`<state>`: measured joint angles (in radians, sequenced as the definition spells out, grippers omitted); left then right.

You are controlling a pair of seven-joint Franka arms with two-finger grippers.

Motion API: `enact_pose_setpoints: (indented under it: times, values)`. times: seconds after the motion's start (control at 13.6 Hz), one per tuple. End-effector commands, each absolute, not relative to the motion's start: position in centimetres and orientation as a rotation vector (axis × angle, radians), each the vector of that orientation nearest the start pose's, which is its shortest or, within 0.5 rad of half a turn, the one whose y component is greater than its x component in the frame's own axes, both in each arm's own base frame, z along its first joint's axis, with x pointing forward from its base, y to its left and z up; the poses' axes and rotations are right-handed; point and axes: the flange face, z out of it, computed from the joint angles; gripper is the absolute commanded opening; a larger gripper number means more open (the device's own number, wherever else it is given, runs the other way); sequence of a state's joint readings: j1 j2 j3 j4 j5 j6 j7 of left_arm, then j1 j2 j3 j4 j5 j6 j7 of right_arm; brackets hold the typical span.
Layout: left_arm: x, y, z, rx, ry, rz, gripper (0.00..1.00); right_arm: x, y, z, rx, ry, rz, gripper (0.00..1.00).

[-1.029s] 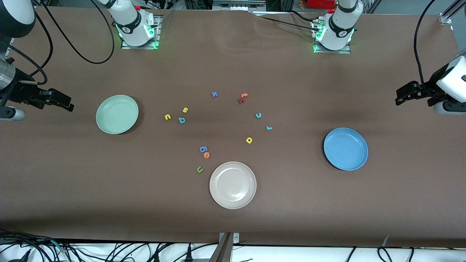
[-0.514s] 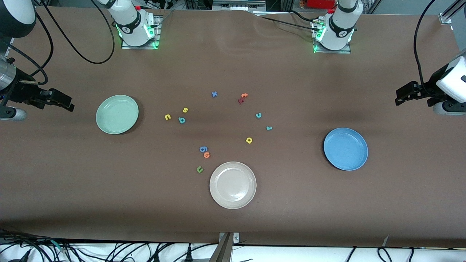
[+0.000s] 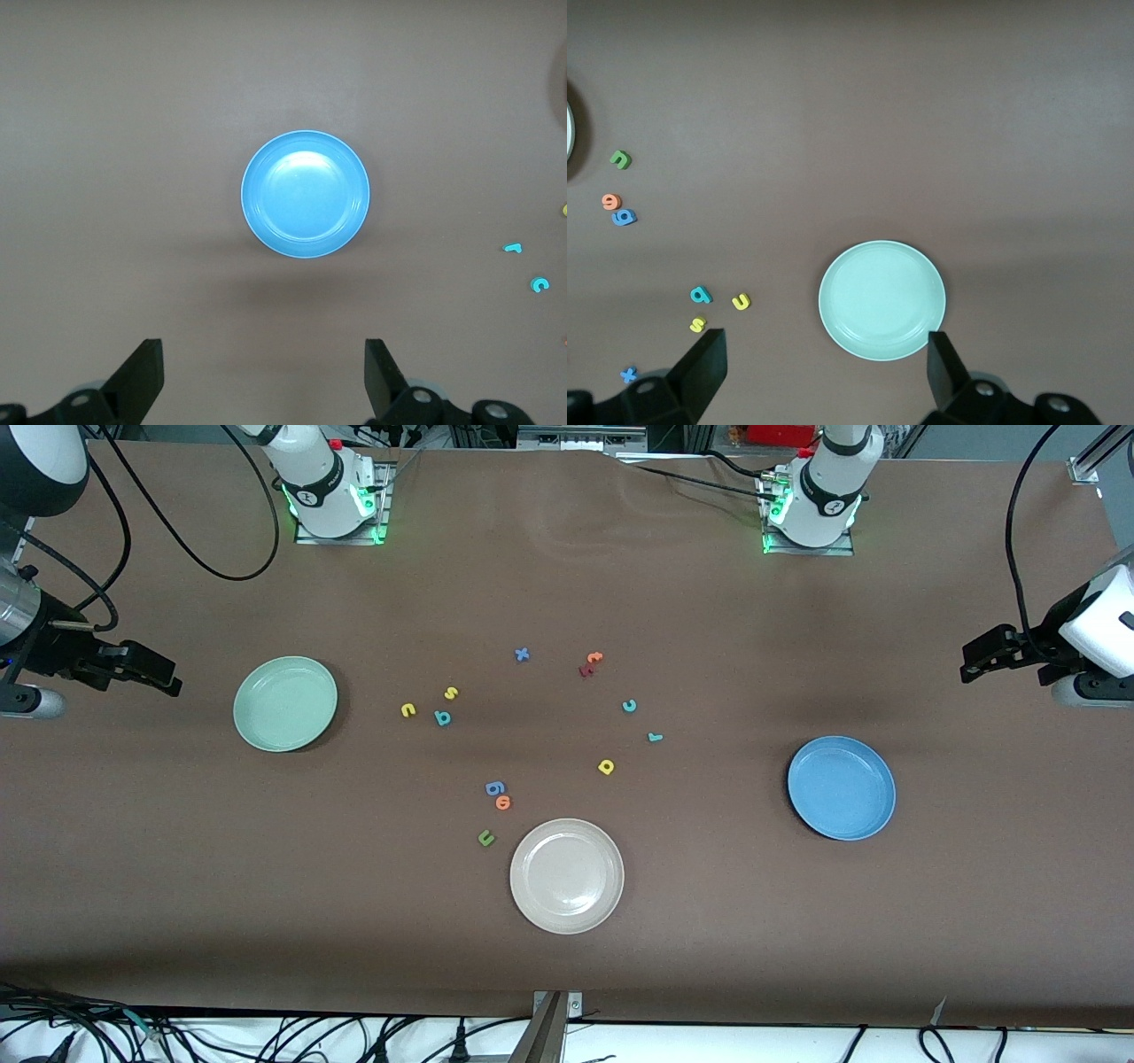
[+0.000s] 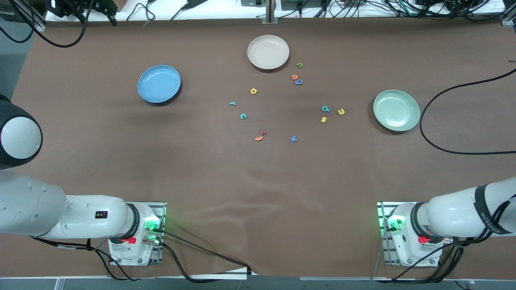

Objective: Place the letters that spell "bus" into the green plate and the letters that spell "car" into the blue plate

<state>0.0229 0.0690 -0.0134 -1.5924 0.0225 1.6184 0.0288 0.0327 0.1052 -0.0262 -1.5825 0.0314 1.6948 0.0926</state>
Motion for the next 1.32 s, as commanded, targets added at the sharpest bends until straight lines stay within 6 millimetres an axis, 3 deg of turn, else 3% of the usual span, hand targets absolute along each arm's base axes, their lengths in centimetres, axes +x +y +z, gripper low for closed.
enact_pose_setpoints:
  times: [0.0, 0.29, 0.59, 0.73, 1.03, 1.25]
  values:
    - [57.8, 0.6, 58.3, -3.142, 0.005, 0.058, 1.00, 59.2, 2.5, 57.1, -3.119, 0.183, 0.000, 1.00]
    - [57.8, 0.0, 57.0, -3.140, 0.026, 0.144, 1.00, 59.3, 6.6, 56.4, -3.114, 0.248, 0.008, 1.00]
    - [58.6, -4.4, 53.7, -3.121, 0.137, 0.256, 1.00, 59.2, 11.0, 55.2, -3.108, 0.321, 0.027, 0.99]
    - [58.6, -7.1, 52.4, -3.119, 0.089, 0.293, 1.00, 58.7, 12.8, 53.8, -3.110, 0.366, 0.073, 0.99]
    - [59.0, -13.3, 48.5, -3.196, -0.071, 0.386, 1.00, 55.9, 18.0, 49.5, -3.102, 0.456, 0.118, 0.99]
    - [58.0, -17.8, 44.7, -3.194, -0.143, 0.323, 1.00, 53.8, 20.1, 44.9, -3.115, 0.423, 0.155, 0.99]
